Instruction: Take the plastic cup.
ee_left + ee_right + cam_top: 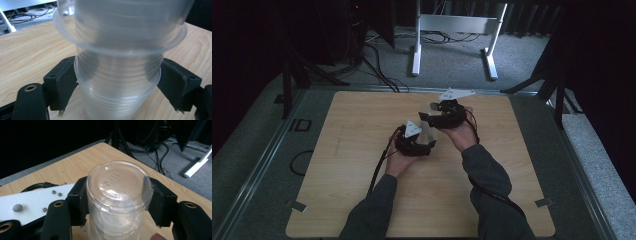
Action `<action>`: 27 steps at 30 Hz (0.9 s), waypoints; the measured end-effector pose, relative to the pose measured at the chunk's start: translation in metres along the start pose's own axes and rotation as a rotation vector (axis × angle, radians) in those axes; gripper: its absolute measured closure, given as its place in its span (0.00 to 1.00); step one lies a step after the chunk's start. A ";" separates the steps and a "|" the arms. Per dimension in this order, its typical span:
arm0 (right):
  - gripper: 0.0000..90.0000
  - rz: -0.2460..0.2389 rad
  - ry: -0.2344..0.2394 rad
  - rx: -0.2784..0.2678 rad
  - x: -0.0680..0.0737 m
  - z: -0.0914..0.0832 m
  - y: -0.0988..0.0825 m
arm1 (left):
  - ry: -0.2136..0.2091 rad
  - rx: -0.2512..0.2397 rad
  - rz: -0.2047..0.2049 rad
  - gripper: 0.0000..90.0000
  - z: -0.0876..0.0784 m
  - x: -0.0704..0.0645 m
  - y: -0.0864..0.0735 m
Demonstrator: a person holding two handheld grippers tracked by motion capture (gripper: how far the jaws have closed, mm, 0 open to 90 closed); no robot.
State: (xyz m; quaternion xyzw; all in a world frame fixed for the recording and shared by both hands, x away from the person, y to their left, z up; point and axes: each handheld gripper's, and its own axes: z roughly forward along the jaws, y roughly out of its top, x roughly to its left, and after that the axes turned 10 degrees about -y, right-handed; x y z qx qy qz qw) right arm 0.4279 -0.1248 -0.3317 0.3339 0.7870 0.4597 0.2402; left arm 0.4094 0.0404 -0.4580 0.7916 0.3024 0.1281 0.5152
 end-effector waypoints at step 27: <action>0.46 -0.005 -0.014 -0.078 -0.006 -0.042 0.034 | -0.004 -0.058 -0.013 0.24 -0.018 0.000 0.005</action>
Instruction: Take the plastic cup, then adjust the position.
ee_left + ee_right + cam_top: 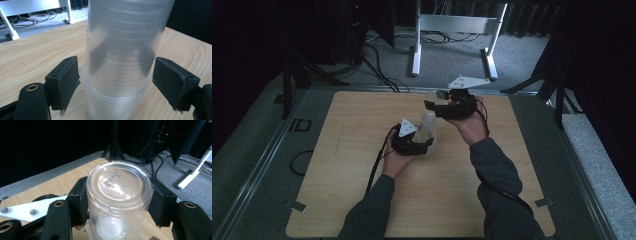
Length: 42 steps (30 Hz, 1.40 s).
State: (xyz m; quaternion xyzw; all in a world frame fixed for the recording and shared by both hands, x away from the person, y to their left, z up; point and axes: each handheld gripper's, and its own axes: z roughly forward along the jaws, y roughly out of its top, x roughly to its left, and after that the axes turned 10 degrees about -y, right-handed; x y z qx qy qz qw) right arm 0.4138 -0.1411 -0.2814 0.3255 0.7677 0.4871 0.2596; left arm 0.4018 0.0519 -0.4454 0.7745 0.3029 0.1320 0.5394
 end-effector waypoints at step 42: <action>0.46 0.096 -0.161 0.042 -0.056 -0.047 -0.043 | -0.009 -0.047 0.028 0.26 -0.035 -0.012 -0.007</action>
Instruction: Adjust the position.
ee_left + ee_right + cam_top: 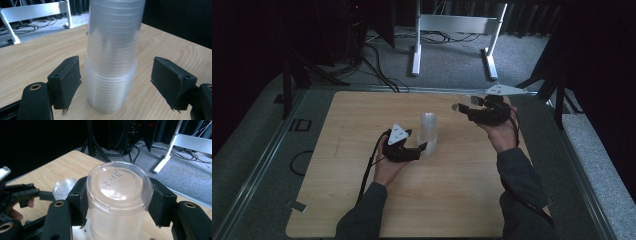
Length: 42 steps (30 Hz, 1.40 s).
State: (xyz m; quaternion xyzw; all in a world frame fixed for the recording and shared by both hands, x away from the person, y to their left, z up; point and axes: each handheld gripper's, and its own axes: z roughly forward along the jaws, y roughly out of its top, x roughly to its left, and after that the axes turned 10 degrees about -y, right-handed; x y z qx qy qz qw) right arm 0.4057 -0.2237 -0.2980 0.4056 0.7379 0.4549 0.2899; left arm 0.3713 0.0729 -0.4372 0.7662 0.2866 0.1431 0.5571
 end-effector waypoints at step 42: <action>0.46 0.123 0.067 0.112 0.014 0.008 -0.088 | -0.117 0.024 0.091 0.29 0.017 -0.053 0.011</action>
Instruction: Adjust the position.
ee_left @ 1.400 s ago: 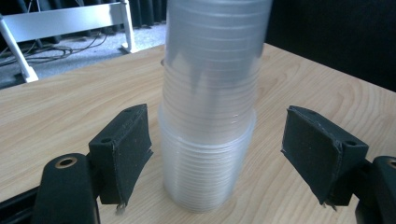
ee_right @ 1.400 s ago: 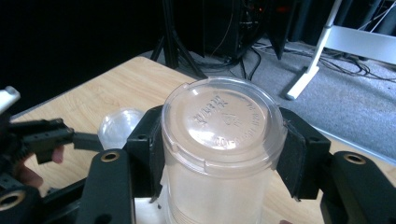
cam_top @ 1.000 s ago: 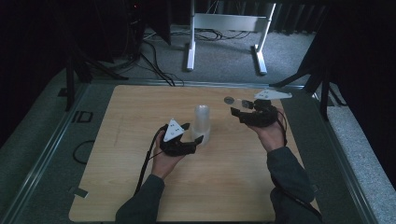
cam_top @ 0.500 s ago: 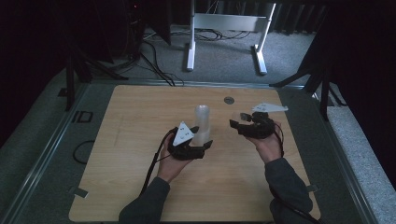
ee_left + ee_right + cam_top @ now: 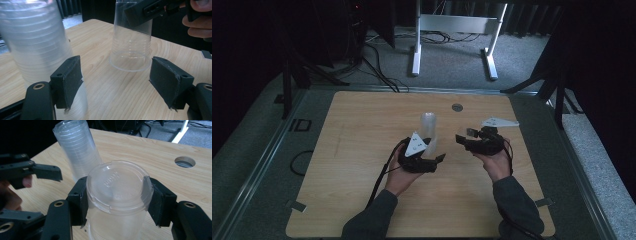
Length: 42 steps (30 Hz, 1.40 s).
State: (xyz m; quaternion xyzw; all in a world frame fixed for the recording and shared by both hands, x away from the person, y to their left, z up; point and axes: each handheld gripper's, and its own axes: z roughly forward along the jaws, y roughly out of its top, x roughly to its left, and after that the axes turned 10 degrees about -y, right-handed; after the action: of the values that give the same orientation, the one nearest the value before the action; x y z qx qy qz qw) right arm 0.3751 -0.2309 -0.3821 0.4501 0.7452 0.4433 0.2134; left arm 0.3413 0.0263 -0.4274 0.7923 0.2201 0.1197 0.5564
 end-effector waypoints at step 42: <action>0.46 0.265 0.151 -0.049 -0.019 0.004 -0.034 | -0.022 0.034 0.027 0.26 0.024 -0.010 -0.001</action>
State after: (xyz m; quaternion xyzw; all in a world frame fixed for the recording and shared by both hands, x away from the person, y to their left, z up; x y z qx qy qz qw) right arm 0.3706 -0.2523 -0.4146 0.5048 0.6820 0.5182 0.1074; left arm 0.3428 0.0020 -0.4358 0.8058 0.2053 0.1149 0.5435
